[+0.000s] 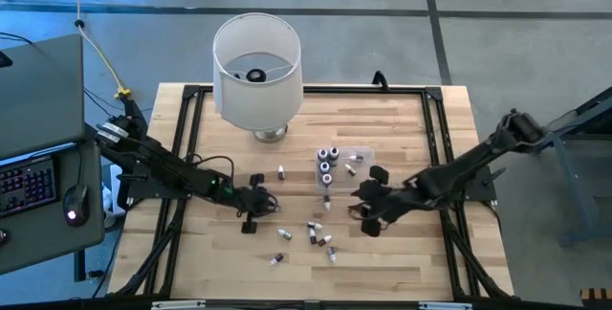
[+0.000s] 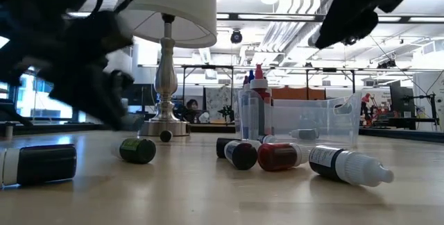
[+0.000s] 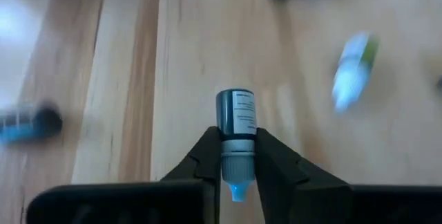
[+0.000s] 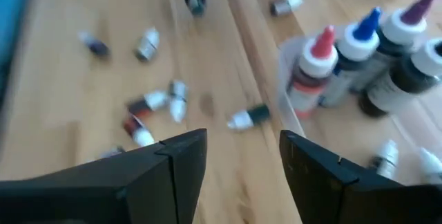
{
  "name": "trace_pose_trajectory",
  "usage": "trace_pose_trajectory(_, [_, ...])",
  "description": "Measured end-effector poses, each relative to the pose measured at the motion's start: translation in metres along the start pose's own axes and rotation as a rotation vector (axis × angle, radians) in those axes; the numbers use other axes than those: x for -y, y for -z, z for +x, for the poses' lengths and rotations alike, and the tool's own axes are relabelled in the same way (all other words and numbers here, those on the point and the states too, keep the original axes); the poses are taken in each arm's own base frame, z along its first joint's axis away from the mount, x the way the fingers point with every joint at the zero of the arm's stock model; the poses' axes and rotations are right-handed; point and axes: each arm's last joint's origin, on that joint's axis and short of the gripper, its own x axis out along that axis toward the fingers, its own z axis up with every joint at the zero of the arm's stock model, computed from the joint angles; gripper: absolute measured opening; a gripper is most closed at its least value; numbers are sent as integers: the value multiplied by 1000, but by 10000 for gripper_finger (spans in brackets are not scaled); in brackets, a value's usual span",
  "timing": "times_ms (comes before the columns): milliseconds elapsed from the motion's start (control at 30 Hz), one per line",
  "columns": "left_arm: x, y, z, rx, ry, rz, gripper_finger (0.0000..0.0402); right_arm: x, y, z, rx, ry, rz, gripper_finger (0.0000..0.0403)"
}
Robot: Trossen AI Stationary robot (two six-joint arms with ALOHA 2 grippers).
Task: Pick & Place food coloring
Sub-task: Put the small blue food coloring bottle into the transparent bin
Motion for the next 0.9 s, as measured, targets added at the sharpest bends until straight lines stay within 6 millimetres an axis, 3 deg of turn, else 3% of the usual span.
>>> trace_pose_trajectory(133, [8,-40,-3,116,2,11,52,6,12,-10,127,-111,58,176])
trace_pose_trajectory(333, [18,-120,-10,240,-31,122,75,20,22,-26,225,-175,79,176])
trace_pose_trajectory(567, [-11,-191,28,248,-174,76,74,37,45,-31,126,-192,229,176])
trace_pose_trajectory(733, [-34,-211,72,126,-257,91,74,42,77,-24,-68,-245,377,176])
trace_pose_trajectory(900, [-36,-233,92,0,-363,223,74,48,99,-18,-205,-266,450,176])
